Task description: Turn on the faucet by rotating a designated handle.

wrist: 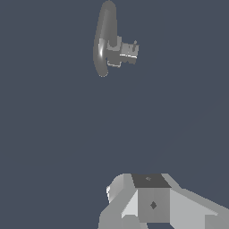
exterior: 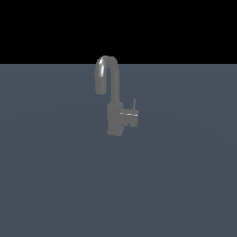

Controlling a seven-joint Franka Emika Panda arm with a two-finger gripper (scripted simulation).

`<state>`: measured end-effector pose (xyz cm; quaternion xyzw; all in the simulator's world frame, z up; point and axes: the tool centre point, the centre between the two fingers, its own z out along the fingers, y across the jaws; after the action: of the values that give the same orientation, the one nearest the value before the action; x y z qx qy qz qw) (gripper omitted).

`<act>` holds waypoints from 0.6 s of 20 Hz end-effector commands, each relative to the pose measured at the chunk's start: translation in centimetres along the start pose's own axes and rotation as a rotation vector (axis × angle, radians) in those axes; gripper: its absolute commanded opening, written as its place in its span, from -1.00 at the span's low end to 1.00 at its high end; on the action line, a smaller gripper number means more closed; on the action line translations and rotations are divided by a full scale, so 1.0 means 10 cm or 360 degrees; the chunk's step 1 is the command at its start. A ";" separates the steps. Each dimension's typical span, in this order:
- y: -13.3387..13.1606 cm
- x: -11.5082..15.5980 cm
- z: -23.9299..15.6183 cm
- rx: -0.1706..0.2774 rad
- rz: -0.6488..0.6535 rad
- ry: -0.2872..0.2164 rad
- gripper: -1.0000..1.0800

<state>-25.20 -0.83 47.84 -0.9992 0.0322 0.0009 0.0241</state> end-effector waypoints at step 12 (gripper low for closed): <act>-0.01 0.17 0.03 0.0071 0.0076 -0.0058 -1.00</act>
<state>-23.87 -0.80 47.61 -0.9978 0.0501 0.0146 0.0415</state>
